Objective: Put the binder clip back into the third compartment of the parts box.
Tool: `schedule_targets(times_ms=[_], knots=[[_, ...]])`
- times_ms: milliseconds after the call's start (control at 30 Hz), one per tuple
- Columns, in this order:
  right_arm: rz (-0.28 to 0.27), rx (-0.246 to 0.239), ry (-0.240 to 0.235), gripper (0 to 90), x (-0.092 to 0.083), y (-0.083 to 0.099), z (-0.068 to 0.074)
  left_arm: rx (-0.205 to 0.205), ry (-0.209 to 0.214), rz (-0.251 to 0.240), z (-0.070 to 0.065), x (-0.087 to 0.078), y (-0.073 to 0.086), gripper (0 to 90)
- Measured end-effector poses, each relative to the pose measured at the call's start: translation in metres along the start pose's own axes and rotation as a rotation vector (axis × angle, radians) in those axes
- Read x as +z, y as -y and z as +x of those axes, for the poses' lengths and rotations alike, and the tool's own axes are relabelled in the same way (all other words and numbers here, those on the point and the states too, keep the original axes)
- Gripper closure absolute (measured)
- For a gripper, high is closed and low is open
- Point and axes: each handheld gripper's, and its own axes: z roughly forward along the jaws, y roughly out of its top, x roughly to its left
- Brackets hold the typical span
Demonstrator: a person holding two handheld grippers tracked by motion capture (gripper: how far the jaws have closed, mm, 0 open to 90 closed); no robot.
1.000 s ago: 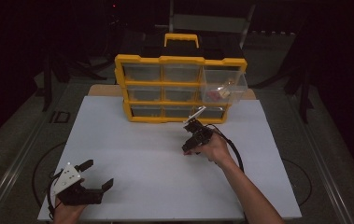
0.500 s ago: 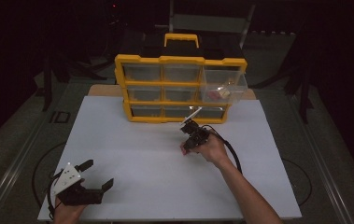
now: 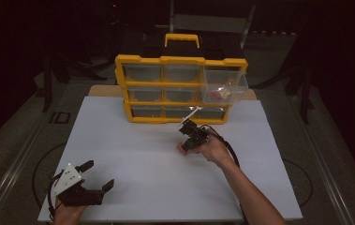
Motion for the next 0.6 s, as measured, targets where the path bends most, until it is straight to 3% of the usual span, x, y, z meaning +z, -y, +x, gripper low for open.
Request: schedule_targets(times_ms=[233, 600], knots=[[-0.028, -0.058, -0.027, 88.9, -0.018, -0.005, 0.009, 0.000, 0.000, 0.001, 0.000, 0.000, 0.000, 0.1], [-0.065, -0.196, -0.043, 88.9, -0.058, -0.022, 0.026, -0.001, 0.000, -0.001, 0.000, 0.000, 0.000, 0.1]])
